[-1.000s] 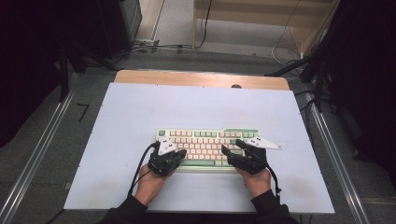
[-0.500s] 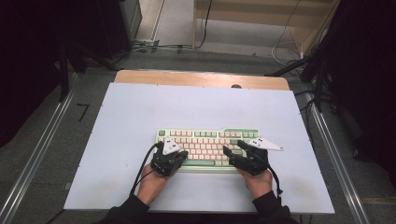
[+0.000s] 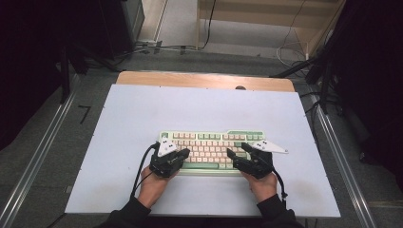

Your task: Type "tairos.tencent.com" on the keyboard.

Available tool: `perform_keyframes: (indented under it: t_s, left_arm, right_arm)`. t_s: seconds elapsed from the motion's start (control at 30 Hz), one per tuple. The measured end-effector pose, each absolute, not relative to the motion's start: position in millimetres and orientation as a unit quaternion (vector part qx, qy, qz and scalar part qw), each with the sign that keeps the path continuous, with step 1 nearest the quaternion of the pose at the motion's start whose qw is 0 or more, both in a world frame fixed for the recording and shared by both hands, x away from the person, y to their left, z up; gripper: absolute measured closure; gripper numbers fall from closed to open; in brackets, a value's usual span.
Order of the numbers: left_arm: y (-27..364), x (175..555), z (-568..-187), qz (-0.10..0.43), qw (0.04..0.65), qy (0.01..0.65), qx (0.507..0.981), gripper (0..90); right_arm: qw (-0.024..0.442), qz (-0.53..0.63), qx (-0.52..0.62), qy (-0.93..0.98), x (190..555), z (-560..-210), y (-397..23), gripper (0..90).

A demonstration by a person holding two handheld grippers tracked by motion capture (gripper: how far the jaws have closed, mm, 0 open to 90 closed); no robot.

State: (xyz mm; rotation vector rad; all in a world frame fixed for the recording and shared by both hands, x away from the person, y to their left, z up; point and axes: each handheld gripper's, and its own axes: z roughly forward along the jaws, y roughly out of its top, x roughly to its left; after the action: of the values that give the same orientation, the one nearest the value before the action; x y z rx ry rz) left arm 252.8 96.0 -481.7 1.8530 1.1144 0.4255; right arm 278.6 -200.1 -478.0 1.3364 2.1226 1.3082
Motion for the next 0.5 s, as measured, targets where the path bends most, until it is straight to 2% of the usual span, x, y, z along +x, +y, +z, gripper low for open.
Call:
perform_keyframes:
  t_s: [0.17, 0.23, 0.5]
  left_arm:
    - [99.5, 254.9, -482.0, 0.179, 0.453, 0.46, 0.742, 85.0]
    - [101.1, 255.7, -480.6, 0.189, 0.456, 0.464, 0.736, 90.0]
    - [101.7, 270.1, -483.1, 0.195, 0.441, 0.482, 0.732, 90.0]
  right_arm:
    - [0.157, 0.456, 0.466, 0.742, 278.3, -478.2, -200.1, 31.6]
    - [0.157, 0.456, 0.466, 0.742, 278.2, -478.2, -200.3, 31.6]
    - [0.158, 0.455, 0.467, 0.742, 277.1, -479.0, -200.8, 31.6]
